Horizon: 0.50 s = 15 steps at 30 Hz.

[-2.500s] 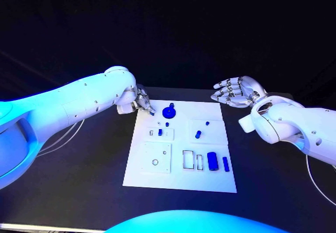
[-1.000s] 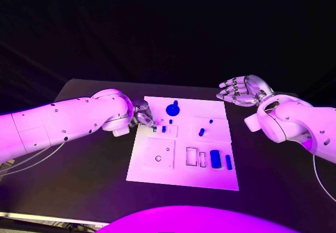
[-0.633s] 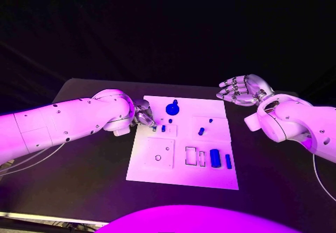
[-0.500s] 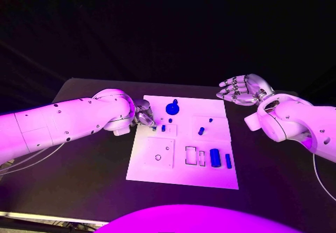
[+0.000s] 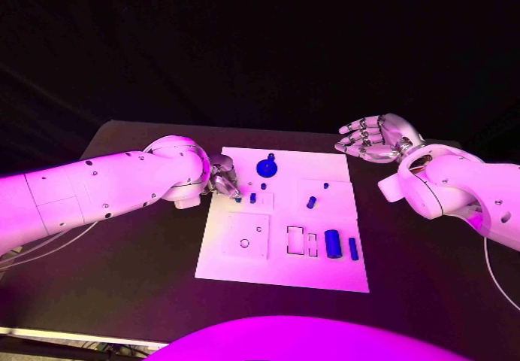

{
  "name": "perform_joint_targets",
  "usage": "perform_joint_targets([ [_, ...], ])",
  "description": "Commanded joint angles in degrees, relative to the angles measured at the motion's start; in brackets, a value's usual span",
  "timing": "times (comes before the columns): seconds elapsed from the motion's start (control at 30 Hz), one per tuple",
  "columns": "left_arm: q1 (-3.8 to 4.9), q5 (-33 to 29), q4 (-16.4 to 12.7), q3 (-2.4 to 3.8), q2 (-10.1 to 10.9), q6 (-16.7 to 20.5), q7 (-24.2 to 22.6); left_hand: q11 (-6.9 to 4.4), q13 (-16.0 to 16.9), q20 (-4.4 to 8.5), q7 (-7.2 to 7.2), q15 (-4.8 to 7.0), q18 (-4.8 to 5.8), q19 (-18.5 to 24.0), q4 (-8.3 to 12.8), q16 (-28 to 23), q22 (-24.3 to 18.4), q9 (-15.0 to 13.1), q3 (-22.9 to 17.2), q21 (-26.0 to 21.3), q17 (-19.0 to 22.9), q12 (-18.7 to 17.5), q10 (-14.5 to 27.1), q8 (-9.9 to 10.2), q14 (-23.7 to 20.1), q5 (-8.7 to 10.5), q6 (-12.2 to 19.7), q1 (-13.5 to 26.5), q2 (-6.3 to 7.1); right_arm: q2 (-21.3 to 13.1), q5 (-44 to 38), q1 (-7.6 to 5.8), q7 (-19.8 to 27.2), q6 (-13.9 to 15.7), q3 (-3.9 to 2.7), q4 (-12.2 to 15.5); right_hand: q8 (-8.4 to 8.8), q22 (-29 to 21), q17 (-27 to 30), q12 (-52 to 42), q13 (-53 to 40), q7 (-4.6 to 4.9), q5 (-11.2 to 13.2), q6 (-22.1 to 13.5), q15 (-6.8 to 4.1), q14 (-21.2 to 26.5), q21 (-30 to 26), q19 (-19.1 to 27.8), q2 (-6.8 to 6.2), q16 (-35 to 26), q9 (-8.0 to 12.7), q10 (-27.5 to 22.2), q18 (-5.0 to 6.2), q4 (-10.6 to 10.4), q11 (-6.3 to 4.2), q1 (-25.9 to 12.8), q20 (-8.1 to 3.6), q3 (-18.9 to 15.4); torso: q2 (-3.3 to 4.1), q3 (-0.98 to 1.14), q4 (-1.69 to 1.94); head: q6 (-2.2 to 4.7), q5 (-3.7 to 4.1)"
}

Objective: Assemble the parts on the task board

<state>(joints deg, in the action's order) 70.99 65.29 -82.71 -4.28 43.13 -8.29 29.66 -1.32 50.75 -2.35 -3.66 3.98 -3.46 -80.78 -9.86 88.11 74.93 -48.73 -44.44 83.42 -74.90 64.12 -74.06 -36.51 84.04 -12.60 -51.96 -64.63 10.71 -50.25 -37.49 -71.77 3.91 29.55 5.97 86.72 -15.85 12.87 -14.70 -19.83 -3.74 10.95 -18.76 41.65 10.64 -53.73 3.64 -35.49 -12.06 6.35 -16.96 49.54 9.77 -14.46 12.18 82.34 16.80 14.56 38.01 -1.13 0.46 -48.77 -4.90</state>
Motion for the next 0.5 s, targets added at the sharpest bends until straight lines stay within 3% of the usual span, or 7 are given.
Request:
perform_joint_targets([
  [0.03, -0.1, 2.0, 0.0, -0.07, -0.2, -1.9, 0.1, 0.08, 0.0, 0.06, 0.64, 0.27, 0.33, -0.2, 9.2, 0.4, 2.1, 0.0, -9.1, 0.2, -12.2, 0.4, -0.4, -0.1, 5.1, -0.35, -1.1, 0.1, -0.56, 0.0, -0.1, 0.03, 0.5, -0.7, -0.01, 0.1, 0.14, -0.2, 0.2, 0.3, 0.1, 4.99, -0.4, 0.3, -0.1, 0.3, -0.3, 0.6, 0.57, -0.4, 0.1, 0.3, -0.11, 0.1, 0.25, 0.2, -0.13, -0.3, 0.02, -0.01, 0.0, 0.02, 0.04],
  [0.5, -0.1, 3.5, 0.4, -0.06, -0.3, -1.2, 0.1, 0.08, 0.1, 0.07, 0.64, 0.27, 0.34, -0.2, 9.3, 0.4, 2.1, 0.0, -9.2, 0.2, -12.2, 0.4, -0.4, -0.1, 5.1, -0.32, -1.1, 0.2, -0.55, -0.1, -0.1, 0.03, 0.5, -0.7, -0.01, 0.2, 0.14, -0.2, 0.2, 0.3, 0.1, 4.99, -0.4, 0.3, -0.1, 0.3, -0.3, 0.6, 0.57, -0.4, 0.1, 0.3, -0.11, 0.1, 0.25, 0.2, -0.13, -0.3, 0.01, -0.03, 0.0, -0.03, 0.14],
])
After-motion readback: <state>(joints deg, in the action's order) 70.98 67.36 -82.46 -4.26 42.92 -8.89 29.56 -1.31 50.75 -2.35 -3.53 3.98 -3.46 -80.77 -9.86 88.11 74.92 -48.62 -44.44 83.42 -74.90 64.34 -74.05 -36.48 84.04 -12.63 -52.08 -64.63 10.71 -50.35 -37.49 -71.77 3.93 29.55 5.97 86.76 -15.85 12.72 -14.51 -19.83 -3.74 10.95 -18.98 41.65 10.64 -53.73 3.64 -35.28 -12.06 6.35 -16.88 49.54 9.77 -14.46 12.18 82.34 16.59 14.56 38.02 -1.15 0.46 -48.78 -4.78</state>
